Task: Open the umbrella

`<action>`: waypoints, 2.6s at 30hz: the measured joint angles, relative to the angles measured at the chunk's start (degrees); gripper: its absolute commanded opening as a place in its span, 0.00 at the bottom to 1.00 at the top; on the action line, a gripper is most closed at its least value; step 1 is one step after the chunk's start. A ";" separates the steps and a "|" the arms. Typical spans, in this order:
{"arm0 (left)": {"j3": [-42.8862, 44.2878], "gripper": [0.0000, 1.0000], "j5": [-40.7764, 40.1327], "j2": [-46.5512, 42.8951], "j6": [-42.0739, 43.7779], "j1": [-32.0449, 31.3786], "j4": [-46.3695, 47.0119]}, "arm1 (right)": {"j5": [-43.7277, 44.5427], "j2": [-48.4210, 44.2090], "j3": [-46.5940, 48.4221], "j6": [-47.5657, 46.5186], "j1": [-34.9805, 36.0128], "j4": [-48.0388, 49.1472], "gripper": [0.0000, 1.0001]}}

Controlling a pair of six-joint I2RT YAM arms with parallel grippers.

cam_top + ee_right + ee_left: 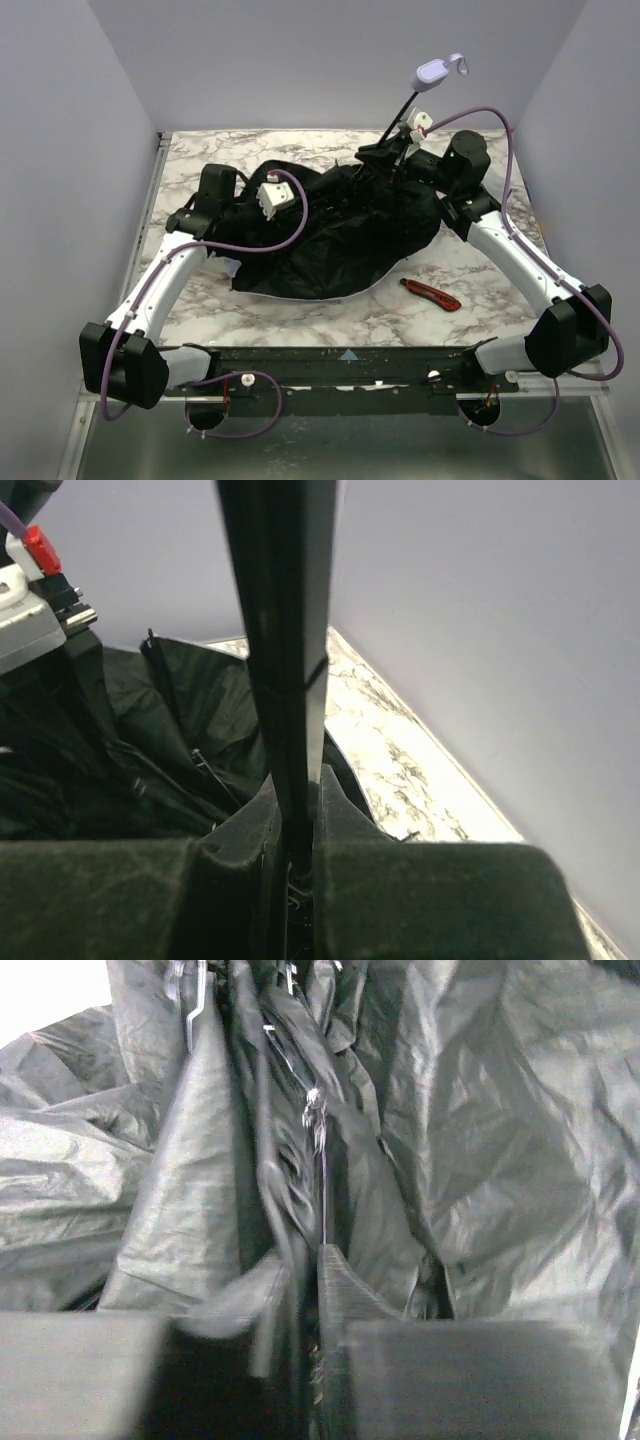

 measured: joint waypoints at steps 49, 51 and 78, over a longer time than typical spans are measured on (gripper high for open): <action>-0.42 0.04 -14.95 9.66 2.25 -6.38 4.96 | -3.69 -4.11 0.50 -3.96 2.03 -16.70 0.00; 0.22 0.04 -14.82 9.81 2.36 -5.70 4.90 | -3.56 -4.11 0.83 -3.91 1.77 -16.76 0.00; 8.52 0.66 0.55 4.44 -16.15 -3.56 20.04 | -0.85 0.66 1.81 1.88 0.20 -12.96 0.00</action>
